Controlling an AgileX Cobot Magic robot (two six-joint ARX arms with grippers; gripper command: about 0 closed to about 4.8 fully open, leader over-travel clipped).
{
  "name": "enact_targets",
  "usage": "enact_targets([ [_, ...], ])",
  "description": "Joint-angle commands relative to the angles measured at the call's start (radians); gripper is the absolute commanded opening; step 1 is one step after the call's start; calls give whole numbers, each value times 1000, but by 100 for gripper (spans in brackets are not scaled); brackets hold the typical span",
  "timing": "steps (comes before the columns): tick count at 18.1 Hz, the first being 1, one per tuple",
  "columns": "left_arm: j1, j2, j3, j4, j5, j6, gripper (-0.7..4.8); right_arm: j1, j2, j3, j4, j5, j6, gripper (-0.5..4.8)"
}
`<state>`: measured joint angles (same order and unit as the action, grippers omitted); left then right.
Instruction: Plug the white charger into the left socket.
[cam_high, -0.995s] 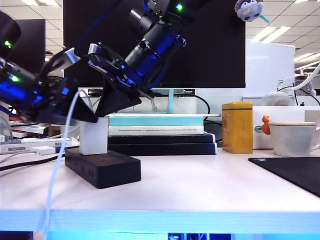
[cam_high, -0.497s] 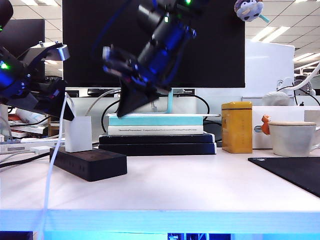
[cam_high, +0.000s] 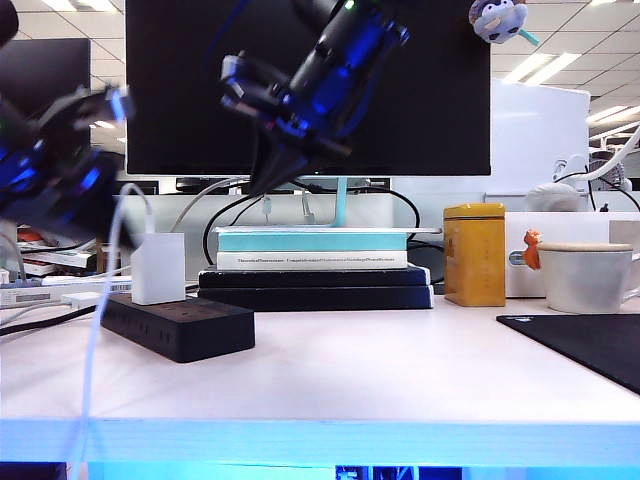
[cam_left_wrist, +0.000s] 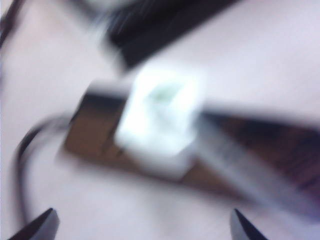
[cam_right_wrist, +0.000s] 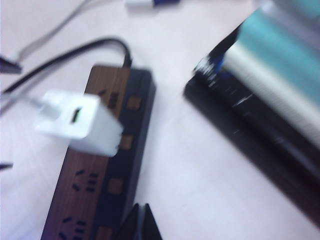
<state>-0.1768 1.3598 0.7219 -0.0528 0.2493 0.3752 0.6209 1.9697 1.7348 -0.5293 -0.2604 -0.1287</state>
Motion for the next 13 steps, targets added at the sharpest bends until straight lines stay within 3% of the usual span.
enact_targets([
  [1, 0, -11, 3, -82, -172, 17, 453, -12, -35, 4, 19, 8, -2, -5],
  [4, 0, -32, 3, -111, -388, 12, 453, -17, -69, 4, 26, 26, -3, -5],
  [5, 0, -47, 3, -101, -422, 7, 453, -18, -82, 4, 30, 38, -3, -5],
  [7, 0, -95, 3, -48, -401, -26, 447, -19, -119, 4, 38, 82, -4, -5],
  [8, 0, -125, 3, -12, -368, -46, 391, -19, -140, 4, 42, 88, -4, -5],
  [10, -1, -205, 3, 80, -243, -161, 148, -19, -187, 4, 48, 102, -5, -5],
  [11, -1, -233, 3, 116, -208, -204, 89, -19, -212, 4, 46, 129, -6, -5],
  [13, -1, -325, 3, 161, -155, -285, 72, -19, -278, 4, 33, 212, -27, -5],
])
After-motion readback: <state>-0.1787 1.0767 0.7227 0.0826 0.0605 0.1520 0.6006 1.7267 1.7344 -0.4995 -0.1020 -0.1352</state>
